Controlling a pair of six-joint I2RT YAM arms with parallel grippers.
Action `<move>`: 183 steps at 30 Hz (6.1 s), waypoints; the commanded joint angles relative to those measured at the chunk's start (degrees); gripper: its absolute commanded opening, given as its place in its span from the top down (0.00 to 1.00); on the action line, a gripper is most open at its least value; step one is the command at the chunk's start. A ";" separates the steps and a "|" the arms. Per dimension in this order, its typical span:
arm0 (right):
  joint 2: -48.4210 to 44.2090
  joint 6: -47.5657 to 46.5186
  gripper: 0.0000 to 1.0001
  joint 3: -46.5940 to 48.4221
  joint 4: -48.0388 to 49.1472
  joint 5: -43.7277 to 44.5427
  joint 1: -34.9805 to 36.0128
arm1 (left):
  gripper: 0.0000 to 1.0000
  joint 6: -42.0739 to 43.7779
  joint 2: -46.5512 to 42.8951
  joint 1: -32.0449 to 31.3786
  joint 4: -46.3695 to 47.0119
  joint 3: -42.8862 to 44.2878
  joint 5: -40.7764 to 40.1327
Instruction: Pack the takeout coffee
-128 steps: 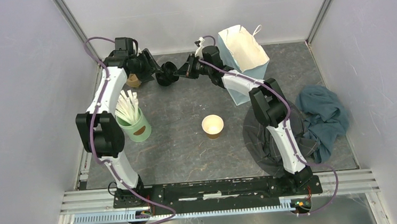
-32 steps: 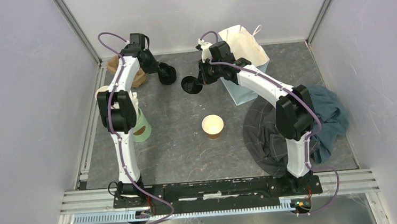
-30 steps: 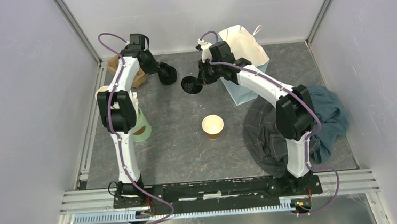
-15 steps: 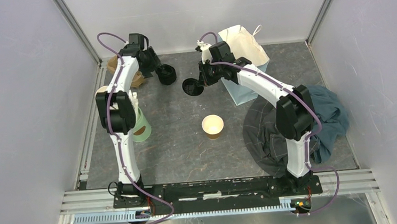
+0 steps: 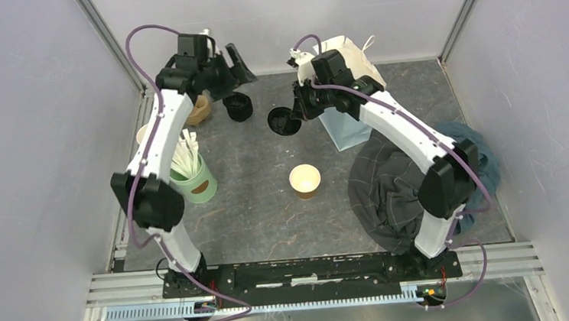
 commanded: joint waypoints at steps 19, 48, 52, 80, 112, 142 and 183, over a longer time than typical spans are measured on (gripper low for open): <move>-20.38 -3.76 0.95 -11.66 -3.46 9.39 2.26 | 0.51 -0.99 -10.37 -28.16 -14.76 -0.85 -15.88; -23.08 -2.80 0.54 -8.11 -5.96 9.56 1.75 | 0.96 -0.06 -6.42 -28.56 -20.28 3.90 -17.72; -24.85 -3.03 0.37 -2.33 -9.88 7.88 -0.74 | 0.98 -1.92 -8.30 -24.48 -18.64 1.77 -12.18; -34.15 41.55 0.02 -33.73 52.69 -23.85 -7.74 | 0.98 -64.16 -29.10 -8.46 55.97 -48.00 37.18; -25.76 49.40 0.19 -33.36 63.22 -20.71 -4.71 | 0.98 -66.95 -29.06 -9.82 59.68 -50.23 36.63; -27.69 44.54 0.41 -34.39 59.24 -18.51 -4.71 | 0.89 -66.21 -31.11 -10.05 59.55 -53.00 35.57; 1.93 3.28 0.40 1.53 -32.64 17.79 16.09 | 0.15 5.84 -31.68 -6.84 -2.53 -33.01 -6.58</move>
